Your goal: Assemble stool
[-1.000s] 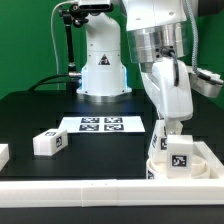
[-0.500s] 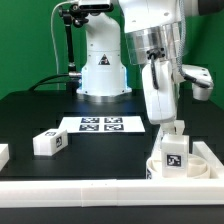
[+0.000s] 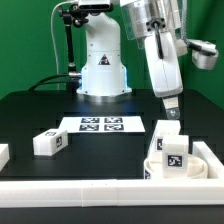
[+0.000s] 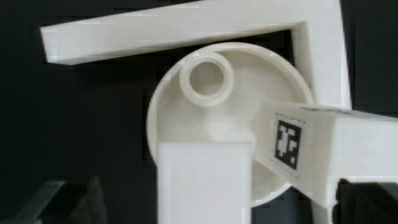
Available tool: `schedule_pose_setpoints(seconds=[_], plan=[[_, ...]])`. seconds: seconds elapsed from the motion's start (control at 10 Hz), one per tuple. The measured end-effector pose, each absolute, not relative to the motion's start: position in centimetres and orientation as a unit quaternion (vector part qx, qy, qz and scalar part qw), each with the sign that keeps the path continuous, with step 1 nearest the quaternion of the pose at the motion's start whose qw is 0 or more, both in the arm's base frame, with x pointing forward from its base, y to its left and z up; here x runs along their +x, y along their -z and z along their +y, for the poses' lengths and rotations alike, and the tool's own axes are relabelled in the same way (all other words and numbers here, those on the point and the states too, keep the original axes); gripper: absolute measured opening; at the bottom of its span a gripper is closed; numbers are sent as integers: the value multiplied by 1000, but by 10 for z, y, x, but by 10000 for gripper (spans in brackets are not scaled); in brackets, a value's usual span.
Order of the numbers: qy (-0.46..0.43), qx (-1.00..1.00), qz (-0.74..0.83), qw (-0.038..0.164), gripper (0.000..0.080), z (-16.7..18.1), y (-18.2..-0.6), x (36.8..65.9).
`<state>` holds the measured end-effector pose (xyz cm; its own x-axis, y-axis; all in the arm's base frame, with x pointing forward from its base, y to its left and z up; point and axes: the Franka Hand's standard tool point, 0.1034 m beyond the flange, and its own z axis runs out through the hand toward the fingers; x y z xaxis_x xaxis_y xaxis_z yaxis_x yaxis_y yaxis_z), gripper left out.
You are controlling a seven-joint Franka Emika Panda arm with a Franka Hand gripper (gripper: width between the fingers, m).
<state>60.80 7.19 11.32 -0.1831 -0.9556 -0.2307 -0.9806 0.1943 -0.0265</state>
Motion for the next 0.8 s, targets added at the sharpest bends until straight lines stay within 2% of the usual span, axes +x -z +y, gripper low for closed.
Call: schedule_pose_setpoints(seconds=[0.4,0.5,0.8], plan=[[-62,-658,744,97,648,74,-109,606],[-59,-713,694,83,648,75,-108,604],[-46,-809,581,73,648,77,-114,609]])
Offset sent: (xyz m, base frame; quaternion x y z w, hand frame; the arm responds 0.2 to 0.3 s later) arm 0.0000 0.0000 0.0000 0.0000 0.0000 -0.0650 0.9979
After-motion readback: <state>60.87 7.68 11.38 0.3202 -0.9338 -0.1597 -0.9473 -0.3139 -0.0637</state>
